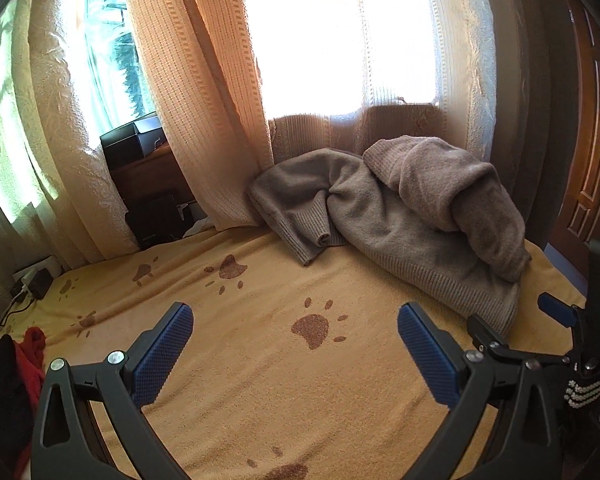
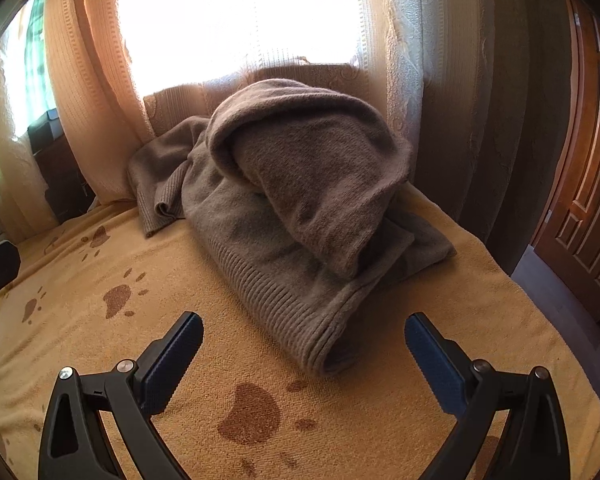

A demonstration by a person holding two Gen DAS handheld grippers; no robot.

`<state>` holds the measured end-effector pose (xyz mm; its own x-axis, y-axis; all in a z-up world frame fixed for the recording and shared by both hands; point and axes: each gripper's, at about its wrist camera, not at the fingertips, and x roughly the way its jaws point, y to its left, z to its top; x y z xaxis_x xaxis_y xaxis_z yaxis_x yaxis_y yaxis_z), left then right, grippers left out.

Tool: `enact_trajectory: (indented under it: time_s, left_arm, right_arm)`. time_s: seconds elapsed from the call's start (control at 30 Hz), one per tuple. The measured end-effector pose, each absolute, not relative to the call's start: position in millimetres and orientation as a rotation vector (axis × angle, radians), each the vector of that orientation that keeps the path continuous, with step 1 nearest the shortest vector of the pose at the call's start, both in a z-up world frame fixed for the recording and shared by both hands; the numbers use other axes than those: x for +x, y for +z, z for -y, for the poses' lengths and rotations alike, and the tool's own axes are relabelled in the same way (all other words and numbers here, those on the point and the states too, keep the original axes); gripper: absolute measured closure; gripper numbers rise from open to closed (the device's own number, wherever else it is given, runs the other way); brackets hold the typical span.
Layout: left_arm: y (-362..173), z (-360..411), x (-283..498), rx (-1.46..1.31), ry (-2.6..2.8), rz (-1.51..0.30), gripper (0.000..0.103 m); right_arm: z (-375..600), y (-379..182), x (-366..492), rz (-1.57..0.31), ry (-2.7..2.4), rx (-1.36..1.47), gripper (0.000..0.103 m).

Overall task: Fold clothes
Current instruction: 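Approach the crumpled grey-brown cardigan with both grippers open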

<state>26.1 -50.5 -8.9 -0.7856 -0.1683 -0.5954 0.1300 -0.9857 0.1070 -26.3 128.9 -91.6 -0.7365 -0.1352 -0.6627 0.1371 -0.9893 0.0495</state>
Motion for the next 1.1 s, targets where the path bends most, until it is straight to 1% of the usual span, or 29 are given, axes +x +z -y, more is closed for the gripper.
enact_trajectory:
  time_s: [0.27, 0.47, 0.53, 0.6, 0.7, 0.73, 1.03, 1.1]
  left_arm:
    - [-21.4, 64.3, 34.1, 0.961, -2.814, 0.046, 0.0]
    - [-35.0, 74.0, 32.7, 1.004, -2.79, 0.008, 0.0]
    - [-36.3, 75.7, 32.8, 1.002, -2.783, 0.011, 0.0]
    - [-35.9, 76.6, 33.3, 0.992, -2.778, 0.02, 0.0]
    - [-32.4, 80.7, 34.3, 0.977, -2.776, 0.016, 0.0]
    - [-31.0, 81.7, 35.1, 0.969, -2.775, 0.016, 0.0]
    - [-24.9, 84.6, 37.3, 0.958, -2.79, -0.011, 0.0]
    - [-26.5, 83.6, 37.2, 0.971, -2.796, -0.019, 0.0]
  right_arm:
    - [-117.8, -114.2, -31.4, 0.019, -2.731, 1.183, 0.0]
    - [-122.9, -127.0, -43.7, 0.098, -2.662, 1.307, 0.0]
    - [-121.6, -126.8, -44.5, 0.087, -2.667, 1.309, 0.0]
    - [-116.6, -128.0, -46.8, 0.033, -2.672, 1.332, 0.0]
    - [-104.0, -131.6, -49.8, -0.131, -2.671, 1.376, 0.0]
    - [-103.0, -131.5, -50.5, -0.145, -2.674, 1.375, 0.0]
    - [-109.6, -129.9, -67.1, -0.131, -2.674, 1.383, 0.0]
    - [-114.2, -127.1, -70.2, -0.092, -2.712, 1.383, 0.0]
